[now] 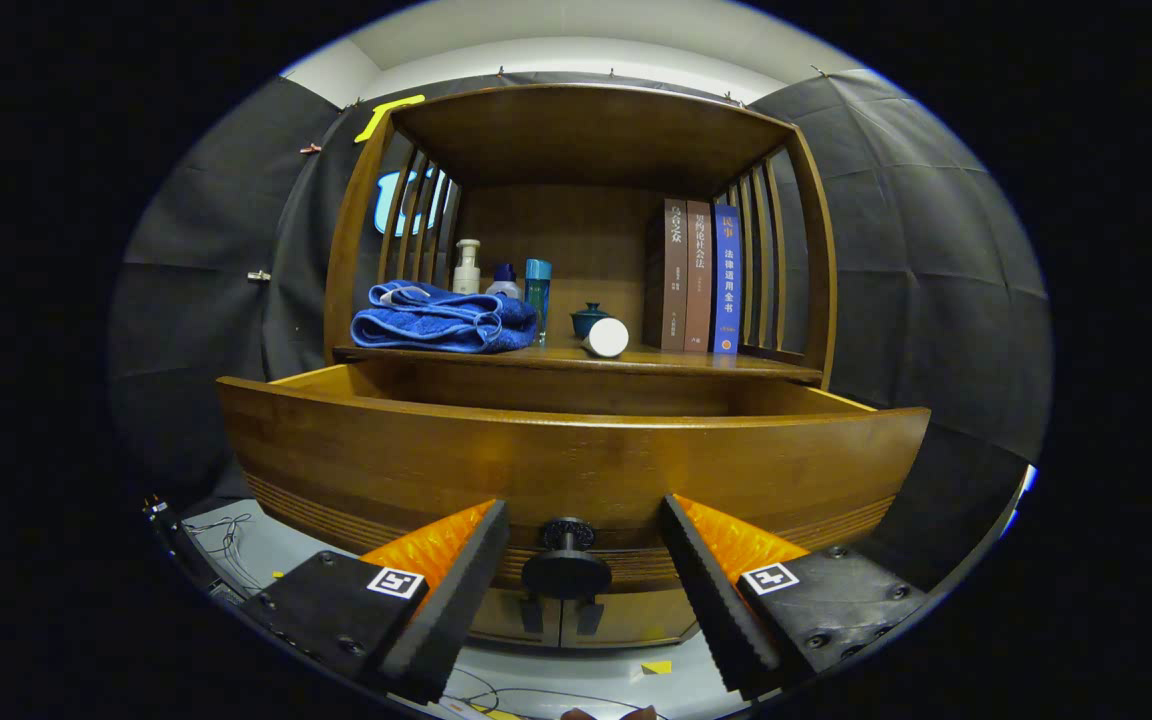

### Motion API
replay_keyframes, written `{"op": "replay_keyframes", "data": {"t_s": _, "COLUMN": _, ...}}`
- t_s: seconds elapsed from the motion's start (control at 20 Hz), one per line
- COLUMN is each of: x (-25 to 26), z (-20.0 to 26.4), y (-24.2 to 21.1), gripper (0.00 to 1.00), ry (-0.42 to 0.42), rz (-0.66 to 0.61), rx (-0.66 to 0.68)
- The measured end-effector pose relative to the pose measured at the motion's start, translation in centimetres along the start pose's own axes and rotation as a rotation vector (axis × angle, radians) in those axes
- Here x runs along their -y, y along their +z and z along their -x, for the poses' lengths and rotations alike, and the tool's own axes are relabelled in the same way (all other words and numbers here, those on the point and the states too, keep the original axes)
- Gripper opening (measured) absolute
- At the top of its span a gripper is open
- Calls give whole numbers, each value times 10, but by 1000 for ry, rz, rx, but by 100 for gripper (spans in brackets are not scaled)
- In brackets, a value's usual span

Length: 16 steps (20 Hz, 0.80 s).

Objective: Pull open the drawer, take out the items inside it, and place them on the countertop above the cabinet.

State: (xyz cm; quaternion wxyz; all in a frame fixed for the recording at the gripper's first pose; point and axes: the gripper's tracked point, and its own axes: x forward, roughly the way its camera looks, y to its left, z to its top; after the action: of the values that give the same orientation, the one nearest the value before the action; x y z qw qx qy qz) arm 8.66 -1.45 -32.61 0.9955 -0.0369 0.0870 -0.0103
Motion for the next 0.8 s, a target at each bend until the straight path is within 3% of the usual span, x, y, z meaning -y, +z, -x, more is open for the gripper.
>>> {"op": "replay_keyframes", "data": {"t_s": 0.8, "x": -2, "z": -98, "y": 7, "gripper": 100, "ry": -2, "rz": 23, "rx": -21}}
